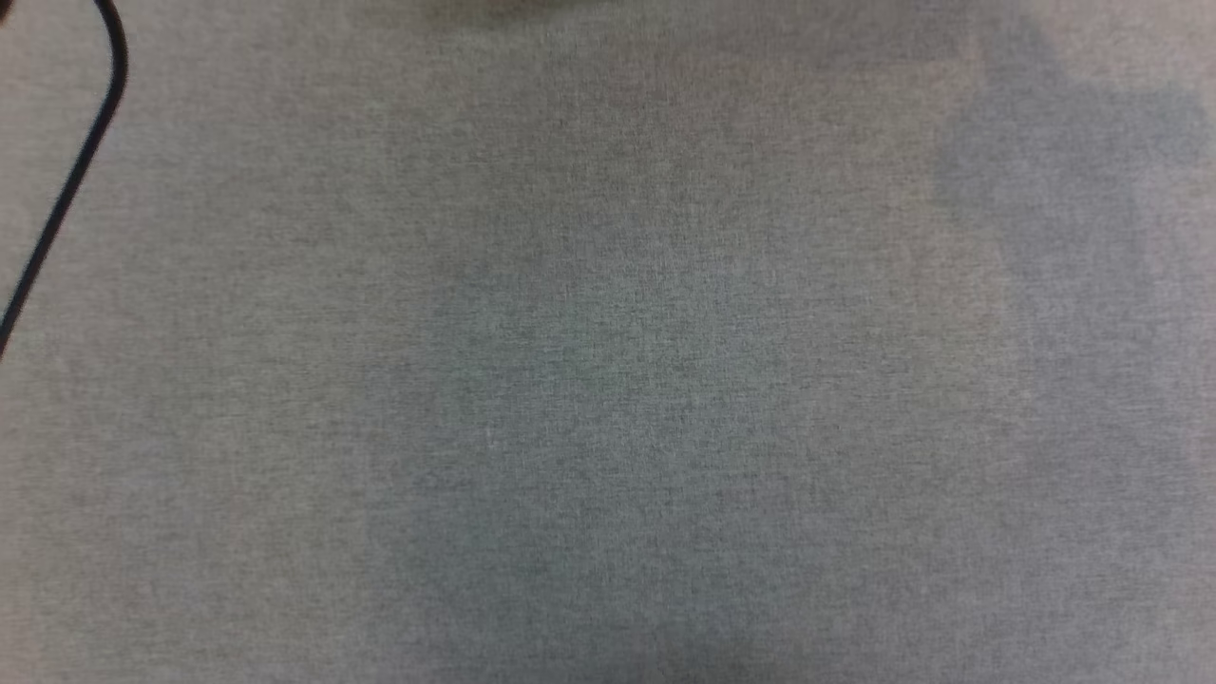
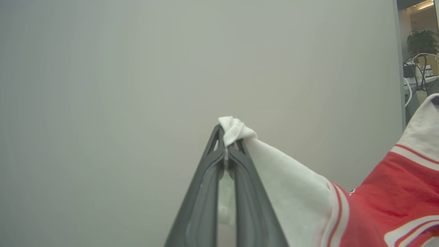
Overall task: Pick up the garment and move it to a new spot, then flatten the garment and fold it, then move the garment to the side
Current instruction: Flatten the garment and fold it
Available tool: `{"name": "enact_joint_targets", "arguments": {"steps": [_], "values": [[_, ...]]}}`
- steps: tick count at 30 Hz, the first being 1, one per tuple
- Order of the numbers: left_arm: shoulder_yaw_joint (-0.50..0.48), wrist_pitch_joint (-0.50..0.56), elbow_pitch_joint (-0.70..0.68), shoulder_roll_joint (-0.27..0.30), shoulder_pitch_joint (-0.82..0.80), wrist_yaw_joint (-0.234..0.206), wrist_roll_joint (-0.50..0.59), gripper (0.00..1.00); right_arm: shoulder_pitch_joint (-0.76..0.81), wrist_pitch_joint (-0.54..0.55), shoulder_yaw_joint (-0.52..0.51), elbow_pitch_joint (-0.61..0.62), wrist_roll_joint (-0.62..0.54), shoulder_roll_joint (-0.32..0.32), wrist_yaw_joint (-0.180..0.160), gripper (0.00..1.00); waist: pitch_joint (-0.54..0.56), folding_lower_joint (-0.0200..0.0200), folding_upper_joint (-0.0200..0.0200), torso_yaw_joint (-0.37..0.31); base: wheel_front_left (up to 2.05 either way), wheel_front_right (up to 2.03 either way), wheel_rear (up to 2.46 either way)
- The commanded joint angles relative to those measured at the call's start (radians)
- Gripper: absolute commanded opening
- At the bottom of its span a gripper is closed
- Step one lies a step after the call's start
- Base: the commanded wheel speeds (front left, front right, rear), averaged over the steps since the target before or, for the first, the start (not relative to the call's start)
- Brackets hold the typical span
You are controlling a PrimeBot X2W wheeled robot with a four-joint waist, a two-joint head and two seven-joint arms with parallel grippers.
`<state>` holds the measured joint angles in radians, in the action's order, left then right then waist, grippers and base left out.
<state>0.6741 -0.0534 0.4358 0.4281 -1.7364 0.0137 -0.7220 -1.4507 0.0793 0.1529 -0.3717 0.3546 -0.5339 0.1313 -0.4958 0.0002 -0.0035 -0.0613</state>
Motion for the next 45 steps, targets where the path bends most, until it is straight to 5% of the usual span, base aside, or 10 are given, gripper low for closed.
{"name": "enact_joint_targets", "arguments": {"steps": [1,9,20,33,45], "values": [[-0.005,-0.015,0.024,-0.012,-0.044,0.006,0.012,0.00,-0.051,-0.019,0.007,-0.031,-0.012,0.011,-0.001,0.00,-0.084,-0.0002,0.0035,-0.026,0.00,0.00,0.00],[-0.008,-0.075,0.180,-0.047,-0.180,0.040,0.038,0.00,-0.264,-0.135,0.051,-0.239,-0.049,0.043,-0.001,0.00,-0.139,-0.0002,0.0035,-0.034,0.00,0.00,0.00],[0.012,-0.157,0.287,-0.032,-0.069,0.081,0.021,0.00,-0.197,-0.272,0.187,-0.404,-0.008,0.100,-0.001,0.00,-0.137,-0.0002,0.0035,-0.045,0.00,0.00,0.00],[0.010,-0.205,0.193,0.037,0.370,0.061,-0.025,0.00,0.149,-0.337,0.360,-0.401,0.073,0.132,-0.001,0.00,0.043,-0.0002,0.0035,-0.022,0.00,0.00,0.00],[-0.019,-0.208,-0.014,0.141,0.933,-0.041,-0.111,0.00,0.602,-0.341,0.390,-0.279,0.173,0.061,-0.001,0.00,0.267,-0.0002,0.0035,-0.008,0.00,0.00,0.00]]}}
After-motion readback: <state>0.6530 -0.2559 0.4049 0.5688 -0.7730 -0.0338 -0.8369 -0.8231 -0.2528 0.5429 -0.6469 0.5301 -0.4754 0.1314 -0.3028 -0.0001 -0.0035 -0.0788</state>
